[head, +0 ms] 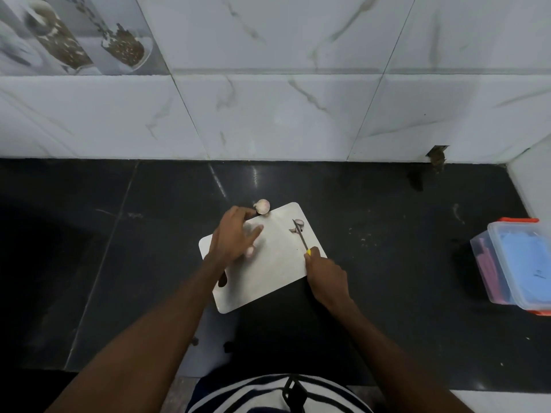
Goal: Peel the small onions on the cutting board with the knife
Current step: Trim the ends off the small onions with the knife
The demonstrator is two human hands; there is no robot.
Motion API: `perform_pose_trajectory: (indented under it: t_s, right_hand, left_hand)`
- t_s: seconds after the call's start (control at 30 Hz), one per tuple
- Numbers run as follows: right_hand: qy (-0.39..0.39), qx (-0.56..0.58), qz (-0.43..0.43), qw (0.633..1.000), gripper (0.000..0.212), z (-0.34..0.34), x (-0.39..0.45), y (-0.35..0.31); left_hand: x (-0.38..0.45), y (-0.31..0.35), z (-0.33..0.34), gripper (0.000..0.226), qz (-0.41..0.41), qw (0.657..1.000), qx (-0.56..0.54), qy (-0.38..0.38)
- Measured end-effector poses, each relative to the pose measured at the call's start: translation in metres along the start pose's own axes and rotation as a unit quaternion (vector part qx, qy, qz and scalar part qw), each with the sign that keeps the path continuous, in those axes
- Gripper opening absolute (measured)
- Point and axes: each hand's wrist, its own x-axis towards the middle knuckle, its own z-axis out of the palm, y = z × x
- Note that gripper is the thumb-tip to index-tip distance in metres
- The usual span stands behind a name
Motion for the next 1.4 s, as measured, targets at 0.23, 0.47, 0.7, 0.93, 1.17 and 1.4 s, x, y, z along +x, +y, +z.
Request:
perform_pose_trajectory:
  t_s: [0.23, 0.47, 0.7, 0.93, 1.17, 1.4]
  right_hand:
    - [-0.017, 0.039, 0.021, 0.999, 0.029, -0.001, -0.006, -0.008]
    - [-0.005, 0.028, 0.011, 1.000, 0.031, -0.002, 0.000, -0.010]
    - [0.023, -0.003, 0.004, 1.000, 0.036, 0.003, 0.006, -0.007]
    - [0.008, -0.052, -0.001, 0.999, 0.045, 0.024, -0.024, -0.006]
    - [0.003, -0.070, 0.002, 0.998, 0.049, 0.035, -0.053, -0.008]
    - [0.026, -0.033, 0.047, 0.998, 0.039, 0.029, -0.048, -0.015]
  left_hand:
    - [0.084, 0.028, 0.003, 0.062, 0.006, 0.984, 0.121, -0.130]
    - [0.070, 0.021, 0.010, 0.046, 0.030, 0.996, 0.039, -0.080]
    - [0.019, 0.019, 0.021, 0.046, 0.019, 0.998, 0.001, -0.066]
    - [-0.001, 0.021, 0.030, 0.048, 0.041, 0.998, -0.021, -0.054]
    - [-0.007, 0.021, 0.032, 0.051, 0.073, 0.994, -0.017, -0.083]
    - [-0.013, 0.020, 0.016, 0.052, 0.052, 0.996, -0.032, -0.058]
